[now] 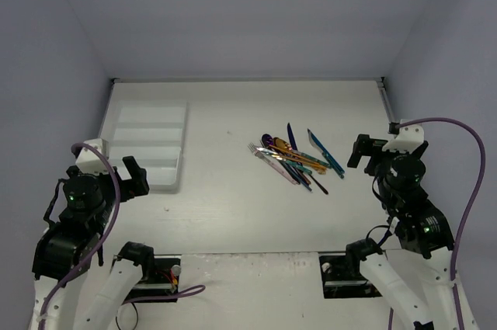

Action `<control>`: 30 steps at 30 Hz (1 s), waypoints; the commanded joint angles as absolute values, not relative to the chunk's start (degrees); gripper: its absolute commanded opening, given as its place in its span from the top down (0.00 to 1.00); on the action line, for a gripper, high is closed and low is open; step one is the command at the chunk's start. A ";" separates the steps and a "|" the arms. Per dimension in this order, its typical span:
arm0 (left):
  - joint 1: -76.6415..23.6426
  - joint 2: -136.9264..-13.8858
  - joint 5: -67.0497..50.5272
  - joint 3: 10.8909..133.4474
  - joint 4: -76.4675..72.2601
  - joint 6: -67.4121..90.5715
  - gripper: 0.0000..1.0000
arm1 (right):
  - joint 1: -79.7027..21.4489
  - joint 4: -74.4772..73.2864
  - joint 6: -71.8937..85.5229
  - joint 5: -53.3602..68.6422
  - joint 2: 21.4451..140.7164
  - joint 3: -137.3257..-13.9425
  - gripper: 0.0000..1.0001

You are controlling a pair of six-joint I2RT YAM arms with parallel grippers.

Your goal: Sort the eating utensils into containers

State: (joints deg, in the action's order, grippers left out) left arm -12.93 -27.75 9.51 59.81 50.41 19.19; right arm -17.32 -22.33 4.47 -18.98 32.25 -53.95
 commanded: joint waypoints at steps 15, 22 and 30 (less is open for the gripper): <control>-13.08 -35.70 0.99 62.46 49.13 20.74 0.04 | -16.58 -18.90 15.73 -13.73 60.76 -55.56 0.00; -13.12 -38.49 -4.62 62.52 49.51 20.57 0.04 | -14.71 -18.26 18.33 -11.18 76.60 -59.55 0.32; -13.66 -37.02 -6.30 63.15 49.60 21.74 0.04 | -13.68 -15.01 16.46 -13.04 85.97 -59.40 0.38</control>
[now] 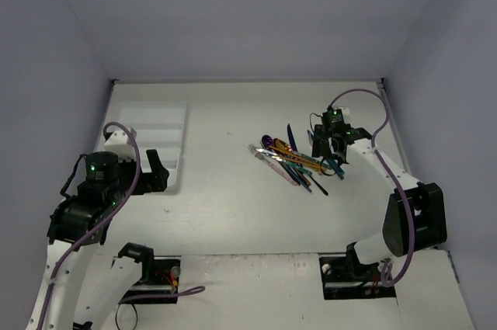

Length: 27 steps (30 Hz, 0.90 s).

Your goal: Sort the eating utensils into containers

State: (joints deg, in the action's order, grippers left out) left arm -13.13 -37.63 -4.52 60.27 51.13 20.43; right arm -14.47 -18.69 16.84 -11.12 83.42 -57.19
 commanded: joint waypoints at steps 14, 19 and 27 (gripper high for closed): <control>-14.77 -37.69 -8.20 63.18 49.92 24.63 0.04 | -10.28 -6.24 10.31 -8.55 95.14 -59.20 0.54; -14.77 -37.49 -8.68 62.79 49.92 25.00 0.04 | -10.37 -5.43 9.32 -6.80 97.65 -59.36 0.56; -14.77 -36.67 -8.86 61.48 49.92 25.33 0.04 | -10.42 -4.29 8.46 -5.85 101.51 -58.41 0.64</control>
